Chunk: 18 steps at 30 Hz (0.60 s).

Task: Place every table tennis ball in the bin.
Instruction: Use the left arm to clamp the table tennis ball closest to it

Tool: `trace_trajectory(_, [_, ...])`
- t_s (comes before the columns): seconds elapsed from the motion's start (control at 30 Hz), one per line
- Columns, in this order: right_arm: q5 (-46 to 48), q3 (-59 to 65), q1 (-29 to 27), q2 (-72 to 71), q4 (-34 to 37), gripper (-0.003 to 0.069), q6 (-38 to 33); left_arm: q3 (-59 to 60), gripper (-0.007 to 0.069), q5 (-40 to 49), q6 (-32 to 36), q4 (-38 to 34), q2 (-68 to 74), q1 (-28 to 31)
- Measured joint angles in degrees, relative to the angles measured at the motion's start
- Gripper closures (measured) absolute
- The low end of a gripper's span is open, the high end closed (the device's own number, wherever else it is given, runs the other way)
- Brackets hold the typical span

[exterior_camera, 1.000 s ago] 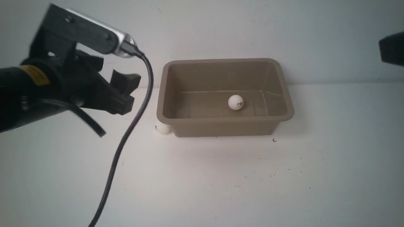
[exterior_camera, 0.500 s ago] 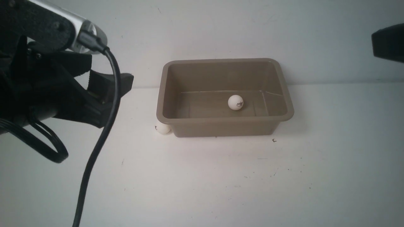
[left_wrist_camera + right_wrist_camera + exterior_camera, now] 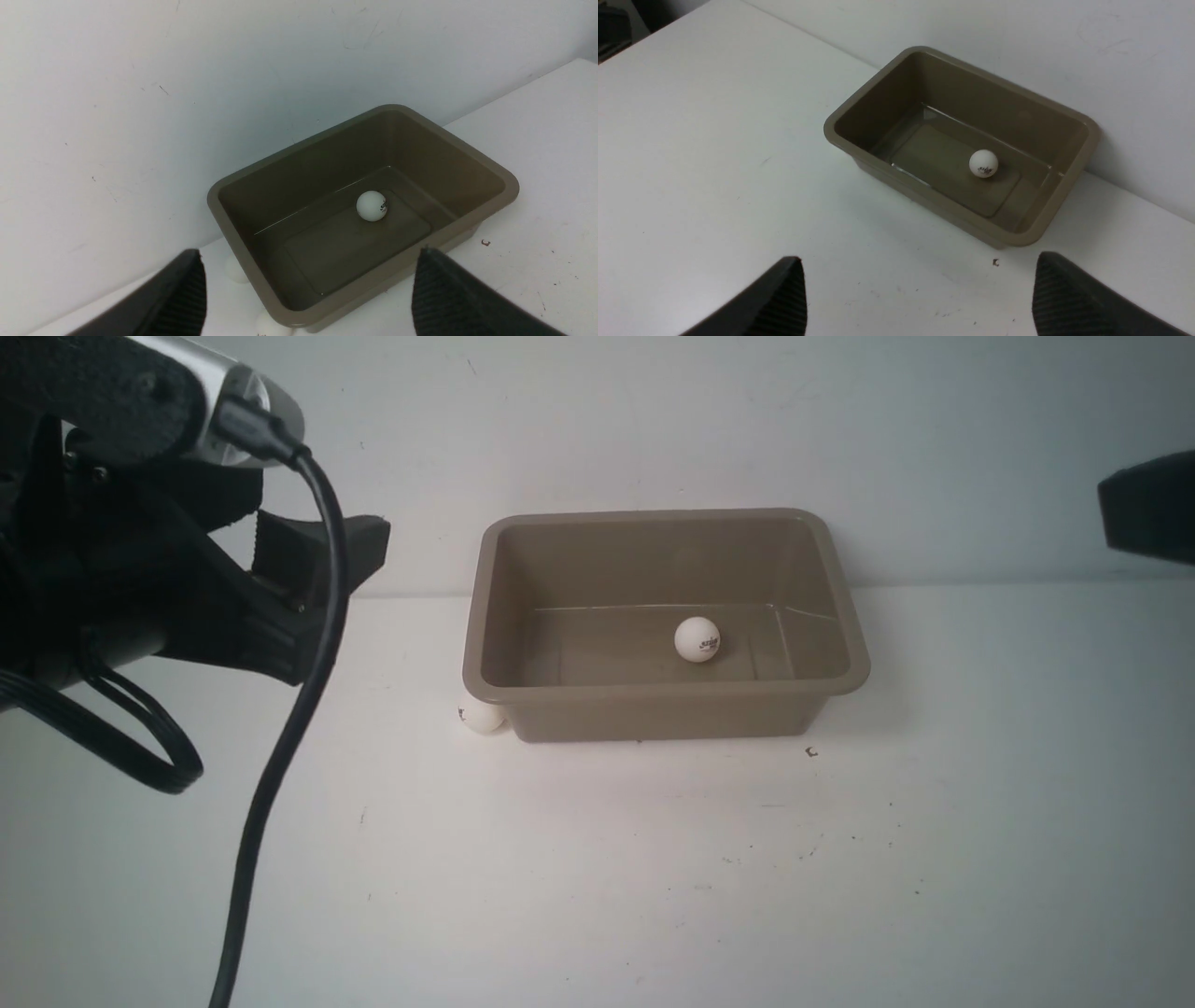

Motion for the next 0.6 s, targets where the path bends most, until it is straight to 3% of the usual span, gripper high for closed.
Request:
trace_trajectory(0.13, [2.6,0.0,0.0,0.0,2.5,0.0086,0.9,0.0,0.0090,-0.3,0.0,-1.9,0.0,0.0])
trace_trajectory(0.6, [5.6,0.0,0.0,0.0,18.3,0.0342,-5.6,0.0,0.0090,-3.6,0.0,-18.3,0.0,0.0])
